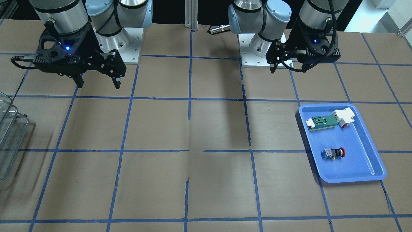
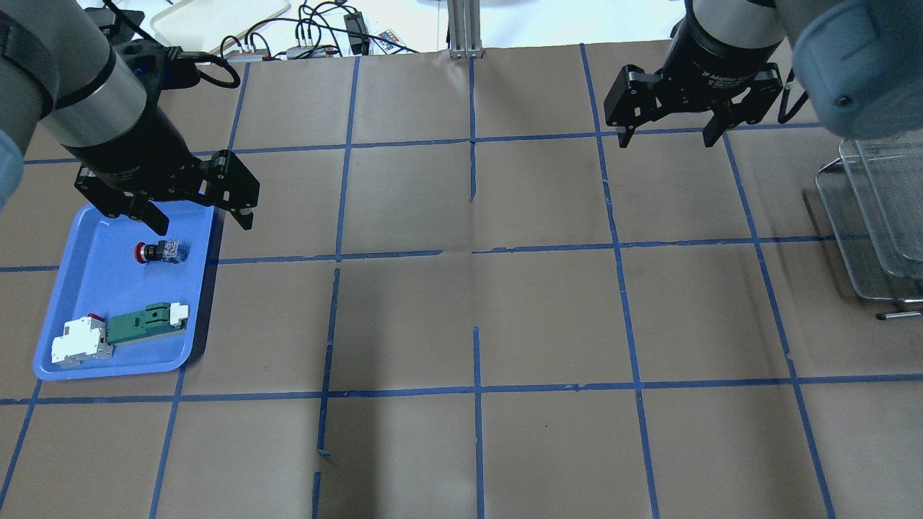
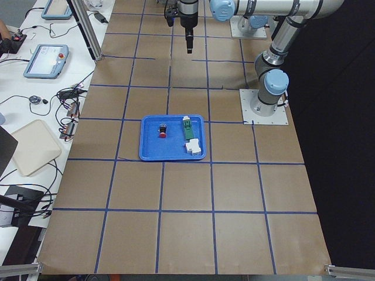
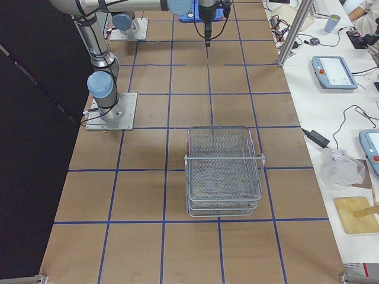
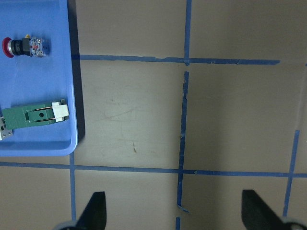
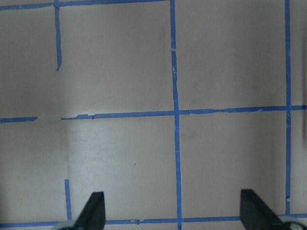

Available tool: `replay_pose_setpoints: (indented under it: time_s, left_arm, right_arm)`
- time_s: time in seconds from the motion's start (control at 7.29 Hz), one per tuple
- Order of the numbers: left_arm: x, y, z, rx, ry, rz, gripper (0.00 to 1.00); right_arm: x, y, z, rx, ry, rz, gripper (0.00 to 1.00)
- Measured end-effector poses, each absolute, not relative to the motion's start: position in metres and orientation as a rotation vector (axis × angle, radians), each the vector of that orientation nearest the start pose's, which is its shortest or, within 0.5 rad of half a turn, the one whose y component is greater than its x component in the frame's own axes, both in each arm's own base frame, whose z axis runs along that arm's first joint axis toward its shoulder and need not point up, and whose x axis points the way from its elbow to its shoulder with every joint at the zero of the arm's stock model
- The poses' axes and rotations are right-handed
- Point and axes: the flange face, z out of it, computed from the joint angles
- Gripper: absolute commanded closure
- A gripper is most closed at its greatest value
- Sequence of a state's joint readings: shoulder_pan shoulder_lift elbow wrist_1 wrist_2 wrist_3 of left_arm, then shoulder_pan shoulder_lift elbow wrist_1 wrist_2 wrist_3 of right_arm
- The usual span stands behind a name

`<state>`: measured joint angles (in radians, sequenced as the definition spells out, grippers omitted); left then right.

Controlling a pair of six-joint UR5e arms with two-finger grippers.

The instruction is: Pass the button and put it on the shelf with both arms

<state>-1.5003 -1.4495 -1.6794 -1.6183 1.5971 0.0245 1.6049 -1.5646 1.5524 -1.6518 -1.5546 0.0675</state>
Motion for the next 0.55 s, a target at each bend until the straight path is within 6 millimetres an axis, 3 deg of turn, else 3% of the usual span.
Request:
replay_pose_setpoints:
  time_s: [0.55]
  left_arm:
    - [-0.0997, -0.4453, 0.4813, -0.067, 3.117, 0.070, 0.00]
  right_arm:
    - [0.1521, -0.4984, 0.5019, 0.051, 3.115, -0.143, 0.00]
